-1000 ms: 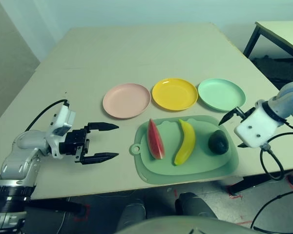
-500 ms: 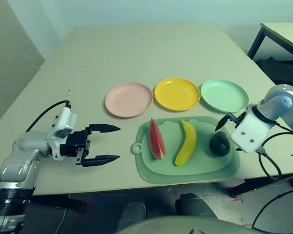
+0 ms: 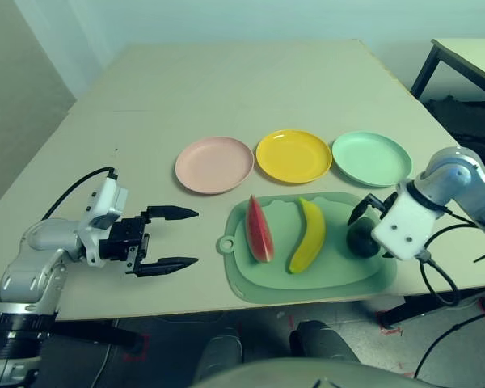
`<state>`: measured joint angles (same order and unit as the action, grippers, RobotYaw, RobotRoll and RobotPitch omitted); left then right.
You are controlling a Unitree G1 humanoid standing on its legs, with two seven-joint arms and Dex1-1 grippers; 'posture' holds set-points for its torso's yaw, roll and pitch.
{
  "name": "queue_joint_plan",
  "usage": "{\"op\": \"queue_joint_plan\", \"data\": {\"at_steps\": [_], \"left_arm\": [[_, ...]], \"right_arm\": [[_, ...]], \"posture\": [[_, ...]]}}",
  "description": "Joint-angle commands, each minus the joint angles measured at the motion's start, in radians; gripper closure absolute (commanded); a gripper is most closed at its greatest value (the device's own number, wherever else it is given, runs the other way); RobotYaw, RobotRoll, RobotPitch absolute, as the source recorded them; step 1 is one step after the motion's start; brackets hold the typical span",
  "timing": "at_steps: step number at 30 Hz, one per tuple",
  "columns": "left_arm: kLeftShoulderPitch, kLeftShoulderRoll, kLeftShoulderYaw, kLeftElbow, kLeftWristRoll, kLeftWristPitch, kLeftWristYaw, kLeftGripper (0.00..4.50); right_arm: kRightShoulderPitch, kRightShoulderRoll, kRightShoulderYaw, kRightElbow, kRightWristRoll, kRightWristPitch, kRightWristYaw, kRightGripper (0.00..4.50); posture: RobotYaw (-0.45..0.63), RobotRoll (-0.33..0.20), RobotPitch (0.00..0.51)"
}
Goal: Place the fruits into color-matched plates.
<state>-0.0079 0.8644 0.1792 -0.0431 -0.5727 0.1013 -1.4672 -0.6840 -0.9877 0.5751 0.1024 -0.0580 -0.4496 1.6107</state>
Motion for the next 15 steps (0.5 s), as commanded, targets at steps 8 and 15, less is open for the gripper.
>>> {"op": "queue_joint_plan", "data": {"at_steps": [8, 15], "left_arm": [[0.024, 0.012, 0.005, -0.017, 0.028, -0.018, 0.004, 0.02], [0.037, 0.015, 0.013, -0.017, 0.029, -0.018, 0.018, 0.00]], "right_arm": [[-0.014, 0.042, 0.028, 0.058, -0.046, -0.018, 0.004, 0.00], [-0.010, 0.035, 0.042, 0.054, -0.038, 0.008, 0.004, 1.29]], "posture": [[-0.03, 0.000, 0.052], [-0.03, 0.000, 0.056]]}}
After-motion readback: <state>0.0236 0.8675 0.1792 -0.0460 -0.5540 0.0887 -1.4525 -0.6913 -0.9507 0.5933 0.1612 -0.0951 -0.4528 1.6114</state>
